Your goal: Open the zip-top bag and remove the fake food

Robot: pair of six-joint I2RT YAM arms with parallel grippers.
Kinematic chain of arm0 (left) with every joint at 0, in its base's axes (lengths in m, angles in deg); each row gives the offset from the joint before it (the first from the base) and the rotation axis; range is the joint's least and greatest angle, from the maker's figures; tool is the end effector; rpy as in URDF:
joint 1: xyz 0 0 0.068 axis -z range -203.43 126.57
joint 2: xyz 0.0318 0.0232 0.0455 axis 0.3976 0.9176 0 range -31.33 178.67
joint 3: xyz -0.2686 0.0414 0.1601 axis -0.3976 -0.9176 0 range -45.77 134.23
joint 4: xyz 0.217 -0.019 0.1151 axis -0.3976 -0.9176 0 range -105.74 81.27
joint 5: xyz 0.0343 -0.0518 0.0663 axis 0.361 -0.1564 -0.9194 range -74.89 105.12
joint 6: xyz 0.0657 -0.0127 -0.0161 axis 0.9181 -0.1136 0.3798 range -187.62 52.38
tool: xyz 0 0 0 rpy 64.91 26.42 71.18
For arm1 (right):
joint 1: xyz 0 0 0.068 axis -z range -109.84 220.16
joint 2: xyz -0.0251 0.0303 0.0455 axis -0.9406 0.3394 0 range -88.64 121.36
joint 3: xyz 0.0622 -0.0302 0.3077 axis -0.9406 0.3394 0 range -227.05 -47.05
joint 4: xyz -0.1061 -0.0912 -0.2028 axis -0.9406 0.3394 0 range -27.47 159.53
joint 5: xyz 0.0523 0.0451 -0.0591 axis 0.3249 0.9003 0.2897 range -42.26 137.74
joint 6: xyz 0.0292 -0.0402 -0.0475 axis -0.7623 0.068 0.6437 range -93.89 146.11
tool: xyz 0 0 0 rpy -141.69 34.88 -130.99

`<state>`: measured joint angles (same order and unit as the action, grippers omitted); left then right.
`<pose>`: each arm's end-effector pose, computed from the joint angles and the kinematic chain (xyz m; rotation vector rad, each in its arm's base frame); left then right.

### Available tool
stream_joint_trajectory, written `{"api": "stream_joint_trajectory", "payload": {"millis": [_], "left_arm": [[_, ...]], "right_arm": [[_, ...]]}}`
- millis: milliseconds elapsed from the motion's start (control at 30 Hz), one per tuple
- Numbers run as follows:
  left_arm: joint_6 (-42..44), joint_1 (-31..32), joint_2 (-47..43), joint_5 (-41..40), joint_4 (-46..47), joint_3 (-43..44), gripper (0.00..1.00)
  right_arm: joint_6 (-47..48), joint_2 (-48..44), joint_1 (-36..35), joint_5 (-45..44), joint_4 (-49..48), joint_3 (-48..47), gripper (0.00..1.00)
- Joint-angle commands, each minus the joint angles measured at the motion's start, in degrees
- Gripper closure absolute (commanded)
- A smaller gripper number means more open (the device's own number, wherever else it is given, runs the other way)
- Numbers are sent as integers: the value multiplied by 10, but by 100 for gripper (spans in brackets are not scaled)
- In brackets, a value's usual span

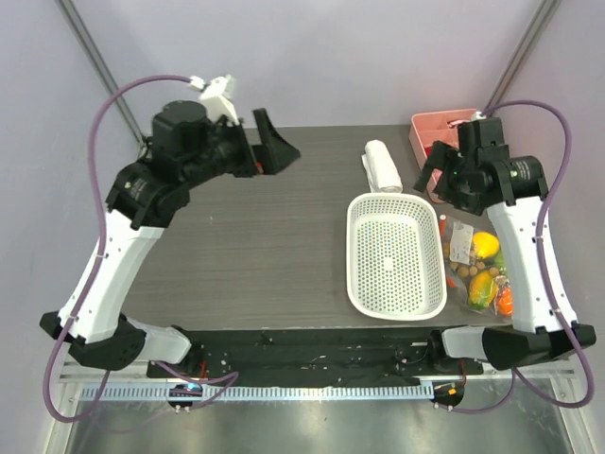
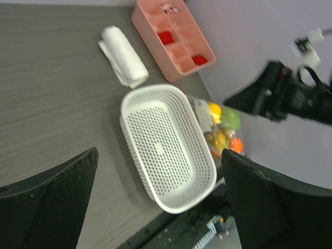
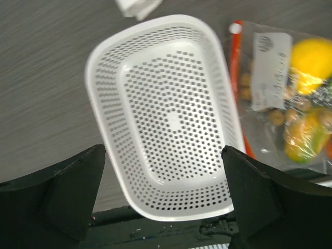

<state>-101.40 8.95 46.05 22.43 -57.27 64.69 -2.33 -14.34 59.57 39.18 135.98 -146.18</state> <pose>0.1957 -0.1325 0.5546 0.0706 1.9398 -0.9090 0.2024 0.0295 0.4636 0.4412 2.3704 0.1341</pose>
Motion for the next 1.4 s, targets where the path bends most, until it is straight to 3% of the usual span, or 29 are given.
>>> {"api": "stream_joint_trajectory", "payload": {"millis": [0, 67, 200, 333, 533, 600, 800, 967, 1133, 1367], "left_arm": [[5, 90, 21, 3, -13, 28, 0], [29, 119, 37, 3, -30, 41, 0], [70, 200, 72, -1, -81, 71, 0], [83, 223, 63, 36, -90, 39, 0], [95, 224, 19, 34, -50, -64, 0], [98, 223, 22, 38, -53, -74, 0], [113, 214, 54, 60, -81, -86, 5], [118, 202, 42, 71, -73, -103, 5], [116, 191, 40, 78, -72, -106, 5], [111, 185, 36, 81, -73, -110, 6]], "right_arm": [[36, 13, 169, 24, 14, 44, 0], [22, 43, 195, 32, -25, 49, 0], [-24, 128, 217, -60, -46, 32, 0], [-63, 188, 266, 25, -22, 44, 0], [-54, 111, 265, 76, -95, 191, 0], [-27, 116, 266, 148, -92, 217, 0], [39, 50, 265, 166, -125, 309, 0], [36, 37, 257, 246, -167, 370, 4], [33, 47, 216, 263, -198, 381, 4], [12, 52, 215, 237, -198, 340, 1]]}}
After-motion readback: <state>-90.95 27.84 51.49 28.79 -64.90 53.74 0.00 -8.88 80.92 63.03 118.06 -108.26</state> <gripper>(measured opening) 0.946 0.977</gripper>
